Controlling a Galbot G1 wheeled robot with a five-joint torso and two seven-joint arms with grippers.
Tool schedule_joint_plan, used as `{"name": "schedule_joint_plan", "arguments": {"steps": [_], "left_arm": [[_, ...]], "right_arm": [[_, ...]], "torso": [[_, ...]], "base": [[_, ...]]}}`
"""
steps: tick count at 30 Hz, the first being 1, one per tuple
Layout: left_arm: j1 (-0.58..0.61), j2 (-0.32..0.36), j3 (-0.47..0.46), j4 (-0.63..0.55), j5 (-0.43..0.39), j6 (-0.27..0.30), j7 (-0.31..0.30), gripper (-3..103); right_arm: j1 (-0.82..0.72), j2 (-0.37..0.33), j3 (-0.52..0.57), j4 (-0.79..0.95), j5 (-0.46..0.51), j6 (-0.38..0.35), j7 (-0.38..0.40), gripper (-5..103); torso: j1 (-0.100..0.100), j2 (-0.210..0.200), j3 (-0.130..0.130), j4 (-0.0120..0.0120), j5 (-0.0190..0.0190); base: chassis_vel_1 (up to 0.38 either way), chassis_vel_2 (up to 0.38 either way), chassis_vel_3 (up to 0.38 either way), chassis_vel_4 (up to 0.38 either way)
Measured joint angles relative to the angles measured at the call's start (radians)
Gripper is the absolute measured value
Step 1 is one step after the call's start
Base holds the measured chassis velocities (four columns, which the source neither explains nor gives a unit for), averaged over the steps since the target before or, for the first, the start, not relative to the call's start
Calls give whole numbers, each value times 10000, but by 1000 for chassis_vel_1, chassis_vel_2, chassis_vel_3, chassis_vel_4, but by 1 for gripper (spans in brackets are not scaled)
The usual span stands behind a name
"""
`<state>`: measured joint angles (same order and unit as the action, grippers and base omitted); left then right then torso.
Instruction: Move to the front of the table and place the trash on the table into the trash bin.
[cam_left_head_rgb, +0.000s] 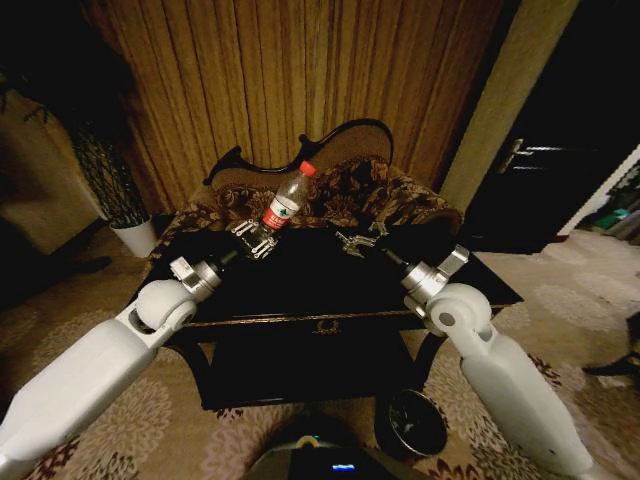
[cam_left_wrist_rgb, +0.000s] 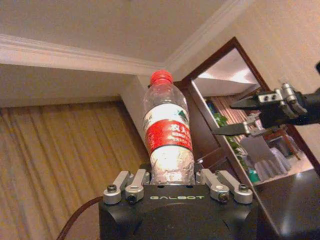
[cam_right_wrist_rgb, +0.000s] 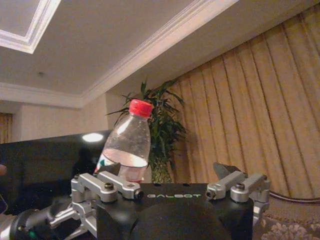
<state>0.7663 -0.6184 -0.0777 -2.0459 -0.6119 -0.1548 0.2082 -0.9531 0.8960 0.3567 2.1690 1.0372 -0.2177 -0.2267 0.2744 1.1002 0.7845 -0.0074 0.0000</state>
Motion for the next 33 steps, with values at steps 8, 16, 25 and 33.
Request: {"name": "schedule_joint_plan", "arguments": {"steps": [8, 16, 25, 33], "left_arm": [[-951, -25, 705, 299, 131, -52, -1, 35], [-1375, -156, 1115, 413, 168, -89, 73, 35], [-1901, -387, 1524, 315, 146, 159, 47, 35], [-2077, -518, 1676, 347, 152, 230, 95, 35]], "right_arm": [[544, -440, -329, -274, 498, -96, 212, 100], [1079, -471, -750, -568, 827, -107, 410, 100], [1799, -398, -1144, -773, 1405, -164, 473, 100], [1716, -332, -1162, -623, 1508, -209, 431, 100]], "torso": [[1, 0, 0, 1, 0], [0, 0, 0, 1, -1], [0, 1, 0, 1, 0], [1, 0, 1, 0, 1]], "base": [[0, 0, 0, 0], [0, 0, 0, 0], [0, 0, 0, 0], [0, 0, 0, 0]]}}
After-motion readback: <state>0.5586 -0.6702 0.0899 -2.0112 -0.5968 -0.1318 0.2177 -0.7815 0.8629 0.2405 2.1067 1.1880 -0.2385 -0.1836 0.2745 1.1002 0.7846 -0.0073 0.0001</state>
